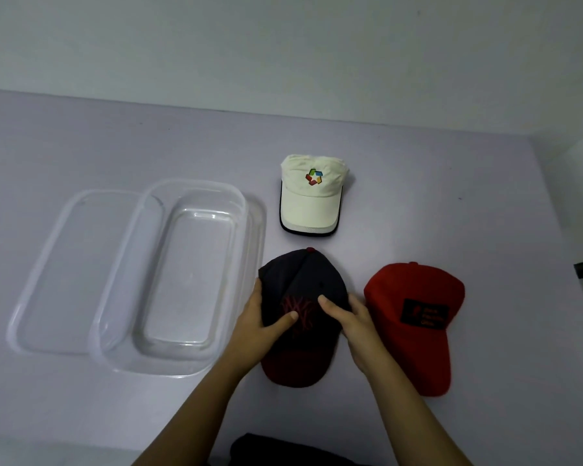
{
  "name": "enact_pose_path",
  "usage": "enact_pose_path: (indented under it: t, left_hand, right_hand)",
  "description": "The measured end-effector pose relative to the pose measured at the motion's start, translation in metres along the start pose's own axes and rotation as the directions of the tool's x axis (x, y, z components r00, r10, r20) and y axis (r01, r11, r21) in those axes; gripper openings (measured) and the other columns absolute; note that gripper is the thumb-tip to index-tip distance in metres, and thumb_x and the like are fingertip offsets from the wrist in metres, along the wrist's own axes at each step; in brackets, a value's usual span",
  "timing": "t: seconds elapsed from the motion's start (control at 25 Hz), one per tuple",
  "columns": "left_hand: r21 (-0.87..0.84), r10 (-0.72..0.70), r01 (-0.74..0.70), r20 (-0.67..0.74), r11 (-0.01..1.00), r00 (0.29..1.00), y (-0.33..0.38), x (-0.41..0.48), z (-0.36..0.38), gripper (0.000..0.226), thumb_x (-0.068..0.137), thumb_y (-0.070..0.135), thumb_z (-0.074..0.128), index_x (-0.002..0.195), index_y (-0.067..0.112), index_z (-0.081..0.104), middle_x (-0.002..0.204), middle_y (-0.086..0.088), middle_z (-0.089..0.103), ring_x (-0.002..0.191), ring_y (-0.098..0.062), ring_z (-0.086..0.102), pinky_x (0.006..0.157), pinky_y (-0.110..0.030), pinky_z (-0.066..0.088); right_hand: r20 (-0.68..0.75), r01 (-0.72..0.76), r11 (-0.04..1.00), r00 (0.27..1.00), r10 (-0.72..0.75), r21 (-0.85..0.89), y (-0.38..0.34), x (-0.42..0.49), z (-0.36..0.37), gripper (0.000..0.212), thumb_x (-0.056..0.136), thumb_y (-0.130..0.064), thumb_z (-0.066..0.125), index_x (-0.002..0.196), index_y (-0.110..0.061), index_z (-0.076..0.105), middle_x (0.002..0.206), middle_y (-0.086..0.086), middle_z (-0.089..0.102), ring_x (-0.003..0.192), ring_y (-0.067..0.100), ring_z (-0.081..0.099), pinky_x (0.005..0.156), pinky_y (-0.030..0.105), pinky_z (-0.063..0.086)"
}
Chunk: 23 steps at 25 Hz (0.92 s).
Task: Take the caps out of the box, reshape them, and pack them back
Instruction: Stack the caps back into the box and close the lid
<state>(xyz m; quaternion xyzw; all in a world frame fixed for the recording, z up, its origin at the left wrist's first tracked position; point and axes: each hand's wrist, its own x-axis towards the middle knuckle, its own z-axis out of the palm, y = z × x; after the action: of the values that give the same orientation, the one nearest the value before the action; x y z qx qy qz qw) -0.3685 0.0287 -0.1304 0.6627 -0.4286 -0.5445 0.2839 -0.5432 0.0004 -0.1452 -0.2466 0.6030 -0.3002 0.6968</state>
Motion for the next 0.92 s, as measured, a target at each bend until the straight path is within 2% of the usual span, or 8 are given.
enact_pose_path:
  t: [0.08, 0.16, 0.32, 0.4, 0.48, 0.6, 0.76, 0.92]
  left_hand:
    - [-0.032, -0.004, 0.004, -0.004, 0.999, 1.000, -0.001, -0.001, 0.001, 0.076, 0.085, 0.027, 0.066, 0.135, 0.047, 0.014, 0.116, 0.039, 0.034, 0.103, 0.019, 0.040, 0.079, -0.001, 0.038]
    - [-0.074, -0.013, 0.013, -0.007, 0.997, 1.000, -0.004, -0.001, 0.001, 0.076, 0.084, 0.026, 0.067, 0.138, 0.045, 0.017, 0.116, 0.037, 0.038, 0.107, 0.011, 0.045, 0.086, -0.007, 0.040]
    - [-0.264, -0.105, 0.111, 0.036, 0.958, 0.994, -0.006, -0.008, -0.005, 0.089, 0.073, 0.038, 0.076, 0.145, 0.034, 0.022, 0.134, 0.009, 0.046, 0.118, -0.014, 0.050, 0.086, -0.020, 0.048]
    - [-0.329, -0.134, 0.136, 0.031, 0.935, 0.991, -0.001, -0.015, -0.005, 0.082, 0.075, 0.046, 0.066, 0.145, 0.030, 0.026, 0.138, 0.001, 0.046, 0.118, -0.016, 0.051, 0.085, -0.020, 0.048]
    - [-0.348, -0.150, 0.123, -0.052, 0.929, 0.987, 0.012, -0.020, -0.006, 0.071, 0.080, 0.059, 0.046, 0.142, 0.027, 0.033, 0.139, 0.001, 0.046, 0.124, -0.017, 0.048, 0.097, -0.028, 0.043]
    - [-0.342, -0.022, -0.043, -0.182, 0.939, 0.983, 0.042, -0.028, -0.014, 0.050, 0.091, 0.056, 0.031, 0.125, 0.024, 0.051, 0.124, 0.006, 0.056, 0.118, -0.013, 0.052, 0.100, -0.031, 0.042]
    - [-0.223, 0.254, -0.320, -0.279, 0.921, 0.926, 0.084, -0.049, -0.016, 0.025, 0.097, 0.027, 0.044, 0.086, 0.019, 0.065, 0.073, 0.014, 0.065, 0.073, 0.000, 0.058, 0.064, -0.012, 0.047]
    - [-0.132, 0.337, -0.394, -0.321, 0.909, 0.885, 0.097, -0.061, -0.014, 0.025, 0.096, 0.028, 0.047, 0.079, 0.022, 0.064, 0.072, 0.012, 0.063, 0.069, -0.001, 0.057, 0.060, -0.013, 0.047]
  right_hand:
    - [0.029, 0.002, 1.000, 1.000, -0.002, 0.023, 0.003, 0.001, 0.001, 0.047, 0.072, -0.024, 0.077, 0.115, -0.027, 0.057, 0.116, 0.003, 0.064, 0.106, 0.024, 0.063, 0.089, 0.042, 0.054]
    - [0.027, 0.021, 0.999, 0.999, -0.022, 0.044, 0.008, 0.000, 0.004, 0.059, 0.064, -0.028, 0.079, 0.117, -0.027, 0.053, 0.120, 0.004, 0.061, 0.108, 0.025, 0.062, 0.091, 0.045, 0.053]
    - [0.052, 0.024, 0.982, 0.998, -0.034, 0.187, 0.013, -0.002, 0.003, 0.060, 0.064, -0.021, 0.075, 0.120, -0.018, 0.053, 0.123, 0.012, 0.061, 0.108, 0.028, 0.062, 0.089, 0.045, 0.054]
    - [0.107, 0.014, 0.969, 0.993, -0.041, 0.247, 0.010, -0.007, -0.001, 0.059, 0.065, -0.019, 0.077, 0.120, -0.014, 0.056, 0.124, 0.015, 0.062, 0.109, 0.030, 0.062, 0.091, 0.045, 0.052]
    - [0.180, -0.012, 0.959, 0.983, -0.041, 0.282, 0.004, -0.014, -0.008, 0.081, 0.051, -0.026, 0.088, 0.125, -0.013, 0.055, 0.125, 0.014, 0.062, 0.112, 0.030, 0.061, 0.092, 0.044, 0.051]
    - [0.276, -0.034, 0.954, 0.960, -0.052, 0.297, -0.009, -0.032, -0.016, 0.096, 0.038, -0.035, 0.093, 0.124, -0.014, 0.057, 0.123, 0.012, 0.065, 0.111, 0.029, 0.062, 0.083, 0.038, 0.056]
    - [0.355, 0.004, 0.922, 0.922, -0.153, 0.387, -0.024, -0.061, -0.022, 0.081, 0.044, -0.049, 0.089, 0.114, -0.016, 0.065, 0.118, 0.007, 0.068, 0.107, 0.022, 0.066, 0.077, 0.032, 0.057]
    - [0.365, -0.018, 0.871, 0.912, -0.187, 0.492, -0.022, -0.074, -0.020, 0.086, 0.043, -0.048, 0.090, 0.117, -0.013, 0.064, 0.119, 0.010, 0.068, 0.106, 0.025, 0.066, 0.077, 0.034, 0.058]
